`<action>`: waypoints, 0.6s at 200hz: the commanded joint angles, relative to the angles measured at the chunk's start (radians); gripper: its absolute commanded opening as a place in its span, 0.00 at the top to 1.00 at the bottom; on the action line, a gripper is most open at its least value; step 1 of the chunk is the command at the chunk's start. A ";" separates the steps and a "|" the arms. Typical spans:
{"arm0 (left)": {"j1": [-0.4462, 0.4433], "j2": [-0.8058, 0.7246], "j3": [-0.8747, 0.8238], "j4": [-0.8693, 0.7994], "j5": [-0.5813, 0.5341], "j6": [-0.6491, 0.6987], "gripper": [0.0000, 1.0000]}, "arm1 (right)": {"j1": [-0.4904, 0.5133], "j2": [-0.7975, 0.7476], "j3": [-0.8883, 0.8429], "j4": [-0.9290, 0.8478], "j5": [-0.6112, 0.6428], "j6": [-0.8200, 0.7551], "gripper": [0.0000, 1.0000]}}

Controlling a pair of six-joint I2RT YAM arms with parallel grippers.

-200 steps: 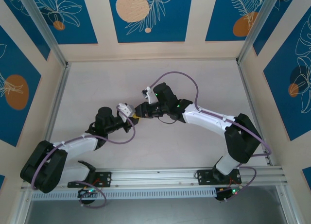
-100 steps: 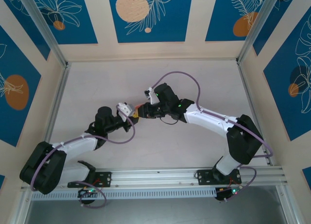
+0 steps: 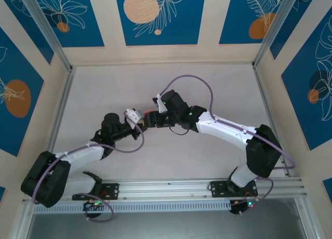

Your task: Insert wireless bluetooth earbuds into charging case

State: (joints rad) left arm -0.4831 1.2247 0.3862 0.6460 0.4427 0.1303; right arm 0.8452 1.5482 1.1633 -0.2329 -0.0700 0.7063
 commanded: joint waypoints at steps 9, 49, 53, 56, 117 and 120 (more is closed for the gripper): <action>-0.014 -0.024 0.025 0.009 0.004 -0.002 0.83 | -0.001 -0.014 0.026 -0.034 0.039 -0.014 0.48; -0.015 -0.027 0.020 0.012 0.009 -0.001 0.83 | -0.022 -0.066 -0.014 -0.006 0.024 -0.031 0.51; -0.014 -0.026 0.020 0.013 0.010 -0.002 0.83 | -0.025 -0.070 -0.019 -0.001 0.017 -0.031 0.52; -0.014 -0.026 0.019 0.014 0.011 -0.002 0.83 | -0.028 -0.073 -0.023 0.003 0.013 -0.030 0.52; -0.015 -0.023 0.021 0.018 0.013 -0.006 0.83 | -0.055 -0.073 -0.066 0.078 -0.086 0.010 0.69; -0.014 -0.022 0.020 0.018 0.013 -0.007 0.83 | -0.055 -0.070 -0.067 0.079 -0.089 0.011 0.69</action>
State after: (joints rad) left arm -0.4831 1.2179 0.3862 0.6460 0.4431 0.1299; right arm 0.7925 1.4811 1.1152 -0.1890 -0.0998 0.7063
